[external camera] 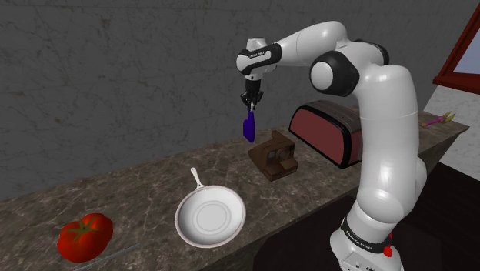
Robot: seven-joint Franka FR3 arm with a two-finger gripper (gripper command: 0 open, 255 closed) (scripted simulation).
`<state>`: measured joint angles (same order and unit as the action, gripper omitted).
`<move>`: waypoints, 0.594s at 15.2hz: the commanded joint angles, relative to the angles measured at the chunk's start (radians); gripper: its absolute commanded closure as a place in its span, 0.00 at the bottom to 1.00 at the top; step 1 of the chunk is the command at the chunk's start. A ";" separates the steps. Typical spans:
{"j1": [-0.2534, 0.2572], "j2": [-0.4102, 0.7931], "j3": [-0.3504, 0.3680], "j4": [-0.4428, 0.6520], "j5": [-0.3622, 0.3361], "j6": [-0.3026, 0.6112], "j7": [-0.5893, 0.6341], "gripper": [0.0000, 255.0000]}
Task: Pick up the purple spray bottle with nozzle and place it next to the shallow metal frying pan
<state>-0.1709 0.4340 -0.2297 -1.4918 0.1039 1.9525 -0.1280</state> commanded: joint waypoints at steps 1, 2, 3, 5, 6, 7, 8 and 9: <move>0.000 -0.005 -0.001 0.018 -0.001 -0.022 0.001 1.00; -0.001 -0.007 -0.001 0.028 -0.002 -0.035 0.002 1.00; -0.001 -0.009 -0.002 0.039 -0.003 -0.047 0.002 1.00; -0.002 -0.012 -0.002 0.061 -0.004 -0.072 0.003 1.00; -0.002 -0.013 -0.003 0.073 -0.004 -0.085 0.004 1.00; -0.003 -0.014 -0.003 0.085 -0.005 -0.098 0.004 1.00; -0.003 -0.014 -0.003 0.098 -0.005 -0.111 0.005 1.00; -0.004 -0.015 -0.003 0.111 -0.005 -0.125 0.005 1.00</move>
<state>-0.1745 0.4186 -0.2331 -1.3959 0.0986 1.8420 -0.1238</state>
